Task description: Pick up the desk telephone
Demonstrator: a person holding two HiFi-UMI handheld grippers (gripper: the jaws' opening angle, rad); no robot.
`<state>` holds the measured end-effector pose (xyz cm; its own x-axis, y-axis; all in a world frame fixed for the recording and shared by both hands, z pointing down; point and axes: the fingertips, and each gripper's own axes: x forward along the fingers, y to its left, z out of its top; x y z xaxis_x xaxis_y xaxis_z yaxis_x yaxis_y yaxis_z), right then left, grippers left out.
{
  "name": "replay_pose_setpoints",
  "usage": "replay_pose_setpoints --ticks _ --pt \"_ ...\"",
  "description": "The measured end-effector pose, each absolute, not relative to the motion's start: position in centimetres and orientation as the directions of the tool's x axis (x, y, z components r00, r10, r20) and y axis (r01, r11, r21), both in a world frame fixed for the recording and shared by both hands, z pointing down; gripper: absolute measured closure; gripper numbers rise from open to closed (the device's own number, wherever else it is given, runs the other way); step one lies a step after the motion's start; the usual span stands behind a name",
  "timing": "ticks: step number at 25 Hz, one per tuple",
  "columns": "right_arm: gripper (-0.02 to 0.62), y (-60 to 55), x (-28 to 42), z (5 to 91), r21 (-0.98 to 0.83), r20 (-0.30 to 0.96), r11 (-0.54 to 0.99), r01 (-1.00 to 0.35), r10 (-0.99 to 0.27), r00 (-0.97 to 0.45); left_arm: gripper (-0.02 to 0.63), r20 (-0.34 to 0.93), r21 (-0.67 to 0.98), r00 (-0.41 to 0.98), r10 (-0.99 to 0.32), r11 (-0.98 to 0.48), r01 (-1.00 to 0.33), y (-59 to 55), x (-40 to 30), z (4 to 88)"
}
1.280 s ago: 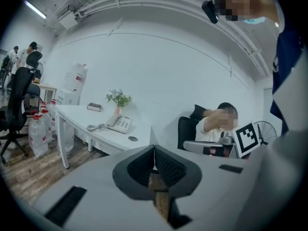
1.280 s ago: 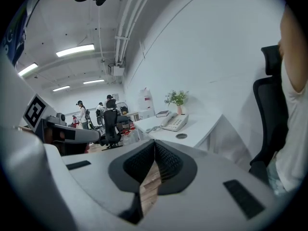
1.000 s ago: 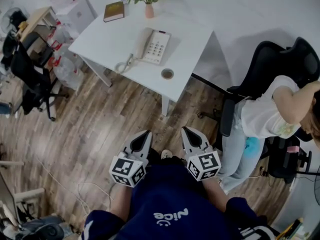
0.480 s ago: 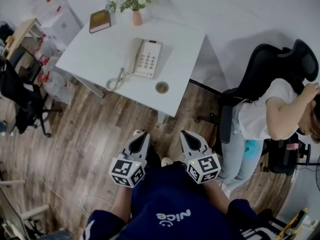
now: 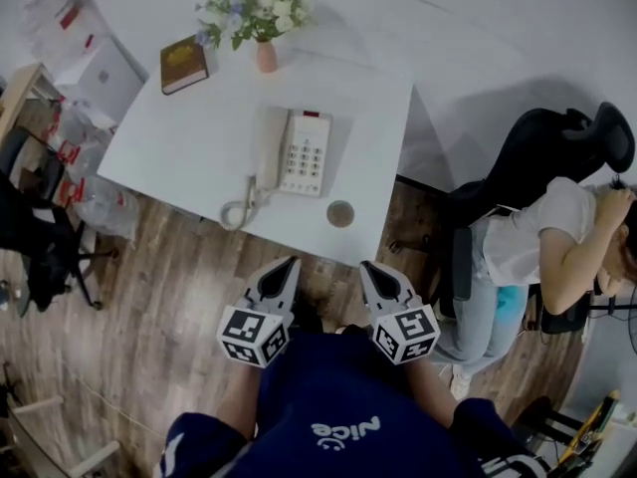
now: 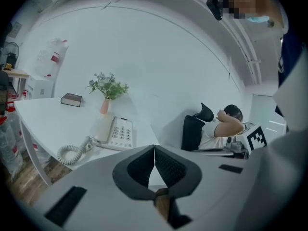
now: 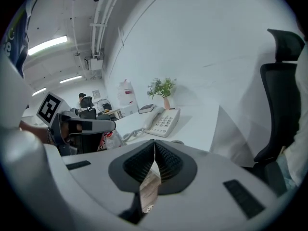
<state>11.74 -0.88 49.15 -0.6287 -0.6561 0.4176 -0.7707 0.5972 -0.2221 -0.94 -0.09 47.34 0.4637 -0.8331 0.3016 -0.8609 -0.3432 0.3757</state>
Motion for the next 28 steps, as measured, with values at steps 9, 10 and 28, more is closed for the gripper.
replay_pose_setpoints --ticks 9,10,28 --pt "0.572 -4.4 4.7 50.2 -0.238 0.435 0.527 -0.816 -0.694 -0.574 0.589 0.322 0.395 0.538 -0.779 -0.406 -0.824 -4.1 -7.9 48.7" --pt "0.572 -4.7 4.3 50.3 -0.239 0.437 0.518 -0.822 -0.698 -0.567 0.589 0.323 0.399 0.544 -0.774 -0.410 -0.820 -4.4 -8.5 48.8" --pt "0.572 -10.2 3.1 51.0 -0.283 0.462 0.449 -0.847 -0.711 -0.531 0.588 0.333 0.474 0.552 -0.764 -0.370 -0.799 -9.1 -11.7 49.5"
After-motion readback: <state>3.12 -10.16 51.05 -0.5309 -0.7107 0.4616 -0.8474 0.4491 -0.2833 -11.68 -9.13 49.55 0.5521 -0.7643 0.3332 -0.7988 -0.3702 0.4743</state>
